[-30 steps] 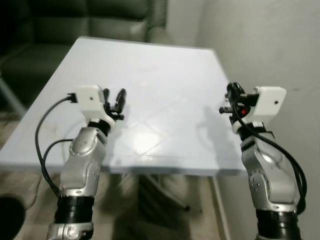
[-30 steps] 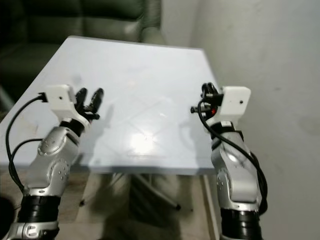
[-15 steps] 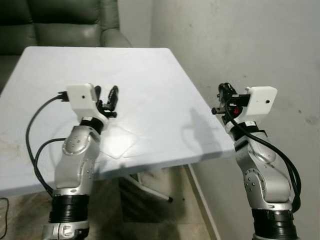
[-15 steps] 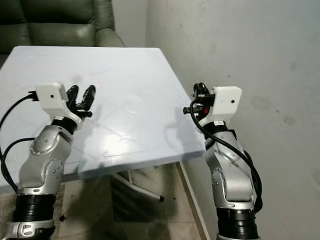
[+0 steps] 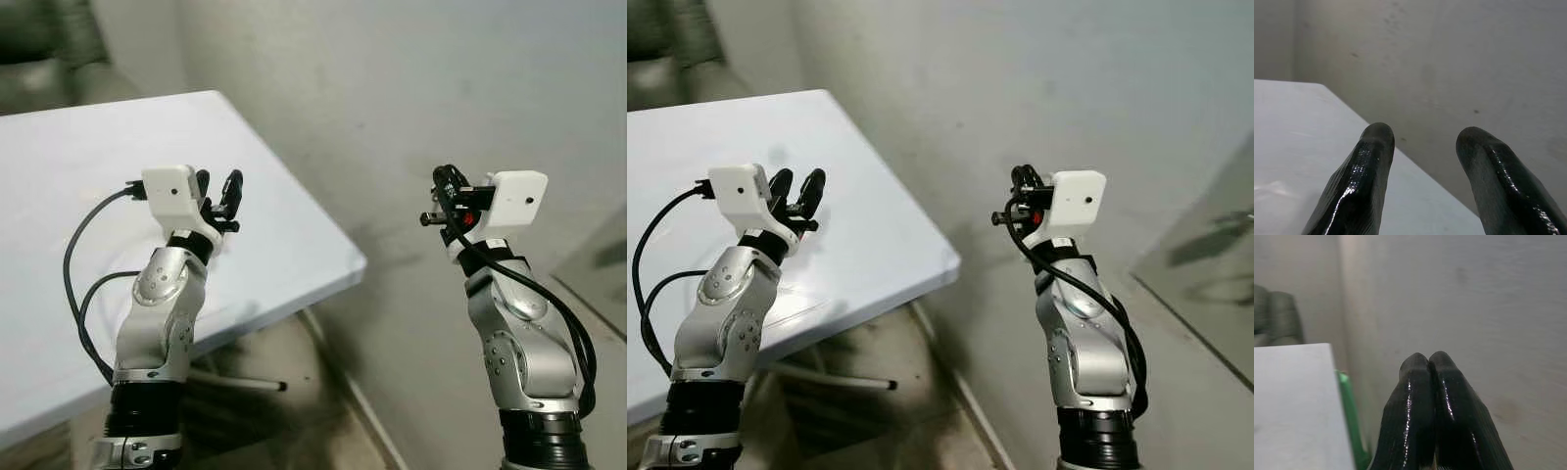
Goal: Hang keys on a hook
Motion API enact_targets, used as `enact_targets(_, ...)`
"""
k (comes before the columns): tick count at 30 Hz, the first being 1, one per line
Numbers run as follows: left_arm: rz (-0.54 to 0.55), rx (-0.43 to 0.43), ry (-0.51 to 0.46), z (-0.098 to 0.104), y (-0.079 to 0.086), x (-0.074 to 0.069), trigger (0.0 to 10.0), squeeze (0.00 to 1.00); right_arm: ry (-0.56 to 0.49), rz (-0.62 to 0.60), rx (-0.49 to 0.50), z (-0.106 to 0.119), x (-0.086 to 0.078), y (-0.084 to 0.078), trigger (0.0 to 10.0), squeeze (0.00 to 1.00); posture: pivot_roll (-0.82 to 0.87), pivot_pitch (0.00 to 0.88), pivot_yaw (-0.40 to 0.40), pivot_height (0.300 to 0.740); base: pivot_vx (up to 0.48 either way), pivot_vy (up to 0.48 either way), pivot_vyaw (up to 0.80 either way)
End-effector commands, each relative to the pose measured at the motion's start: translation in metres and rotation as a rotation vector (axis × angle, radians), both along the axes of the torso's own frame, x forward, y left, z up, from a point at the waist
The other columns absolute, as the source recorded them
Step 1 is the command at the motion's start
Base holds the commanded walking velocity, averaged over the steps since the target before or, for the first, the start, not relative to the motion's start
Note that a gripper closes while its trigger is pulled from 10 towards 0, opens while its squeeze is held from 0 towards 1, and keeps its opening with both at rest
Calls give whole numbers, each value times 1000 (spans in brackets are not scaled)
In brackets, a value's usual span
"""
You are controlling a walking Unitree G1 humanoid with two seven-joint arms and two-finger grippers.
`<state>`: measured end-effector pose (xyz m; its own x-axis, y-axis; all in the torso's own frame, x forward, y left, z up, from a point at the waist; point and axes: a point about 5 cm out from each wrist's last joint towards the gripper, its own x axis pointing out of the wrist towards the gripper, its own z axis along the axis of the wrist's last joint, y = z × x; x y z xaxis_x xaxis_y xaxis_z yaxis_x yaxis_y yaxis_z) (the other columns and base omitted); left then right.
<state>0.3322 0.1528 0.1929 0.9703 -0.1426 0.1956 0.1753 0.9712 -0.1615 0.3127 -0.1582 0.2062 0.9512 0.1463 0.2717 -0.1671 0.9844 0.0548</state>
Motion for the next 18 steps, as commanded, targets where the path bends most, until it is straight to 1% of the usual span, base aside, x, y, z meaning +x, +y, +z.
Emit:
enact_targets(1,10,3,-8,3,1,2,10000,0,-19,-1,4,7,1,1,10000,0,-55,53,-65,740,0,0,-775)
enact_targets(5,23,-7,-11,3,2,2,10000,0,-17,-5,-1,6,0,-1,10000,0,-55,61,-63,740,0,0,-775)
enact_targets(10,24,-3,-3,-2,-1,-4,10000,0,-3,33,-50,0,-4,-2,10000,0,-56,69,-61,740,0,0,-770)
enact_targets(14,18,5,17,-14,-2,-17,10000,0,41,18,-80,-13,-13,-14,10000,0,-52,87,-57,740,0,0,-759)
enact_targets(15,14,-3,18,-19,-4,-27,10000,0,50,12,-86,-15,-18,-18,10000,0,-52,87,-57,740,0,0,-763)
enact_targets(16,14,-3,18,-19,-4,-27,10000,0,50,12,-86,-15,-18,-18,10000,0,-52,87,-57,740,0,0,-763)
enact_targets(17,13,-7,18,-19,-5,-30,10000,0,50,10,-86,-15,-20,-19,10000,0,-50,95,-58,740,0,0,-756)
enact_targets(18,17,-27,-2,-20,-5,-41,10000,0,38,11,-76,-16,-29,-20,10000,0,-48,101,-56,740,0,0,-756)
